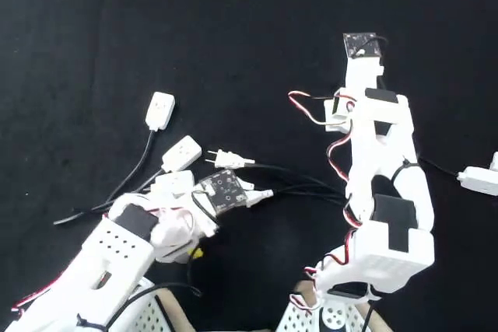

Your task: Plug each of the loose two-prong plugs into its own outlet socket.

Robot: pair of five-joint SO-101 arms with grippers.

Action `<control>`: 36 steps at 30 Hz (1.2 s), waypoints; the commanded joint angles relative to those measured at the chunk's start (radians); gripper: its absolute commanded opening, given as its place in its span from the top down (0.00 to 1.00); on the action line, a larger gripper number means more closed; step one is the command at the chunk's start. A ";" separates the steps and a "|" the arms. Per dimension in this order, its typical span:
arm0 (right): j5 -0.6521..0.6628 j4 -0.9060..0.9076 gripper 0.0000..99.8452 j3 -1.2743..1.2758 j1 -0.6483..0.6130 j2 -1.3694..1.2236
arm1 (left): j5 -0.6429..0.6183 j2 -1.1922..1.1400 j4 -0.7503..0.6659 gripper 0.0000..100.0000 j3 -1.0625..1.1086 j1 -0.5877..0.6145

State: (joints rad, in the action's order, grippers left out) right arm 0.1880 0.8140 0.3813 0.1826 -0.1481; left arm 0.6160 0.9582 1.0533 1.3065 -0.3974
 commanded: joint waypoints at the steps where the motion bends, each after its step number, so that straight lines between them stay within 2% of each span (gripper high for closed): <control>1: 0.000 -0.014 0.99 0.001 0.012 0.038 | 0.066 0.009 -0.014 0.70 -0.027 0.071; 8: 0.000 -0.014 0.99 0.002 0.011 0.038 | 0.153 0.009 -0.018 0.70 -0.124 0.191; 16: 0.000 -0.014 0.99 0.002 0.011 0.038 | 0.155 0.008 -0.270 0.70 -0.015 0.252; 19: 0.000 -0.014 0.99 0.002 0.011 0.038 | 0.153 0.009 -0.206 0.70 -0.028 0.252; 23: 0.006 -0.008 0.99 0.002 0.003 0.042 | 0.101 0.025 -0.011 0.70 -0.148 0.252; 28: 0.005 0.117 0.99 0.004 -0.094 0.099 | 0.011 0.206 0.189 0.70 -0.193 0.262; 34: -0.003 0.327 0.98 0.036 -0.298 0.159 | -0.038 0.583 0.203 0.70 0.015 0.443; 36: -0.084 0.381 0.98 0.035 -0.379 0.162 | -0.038 0.709 0.227 0.70 0.070 0.521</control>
State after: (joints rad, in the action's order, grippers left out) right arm 0.1818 1.1224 0.4196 -0.0921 -0.0361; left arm 0.5930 1.4308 1.2451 1.2973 -0.0107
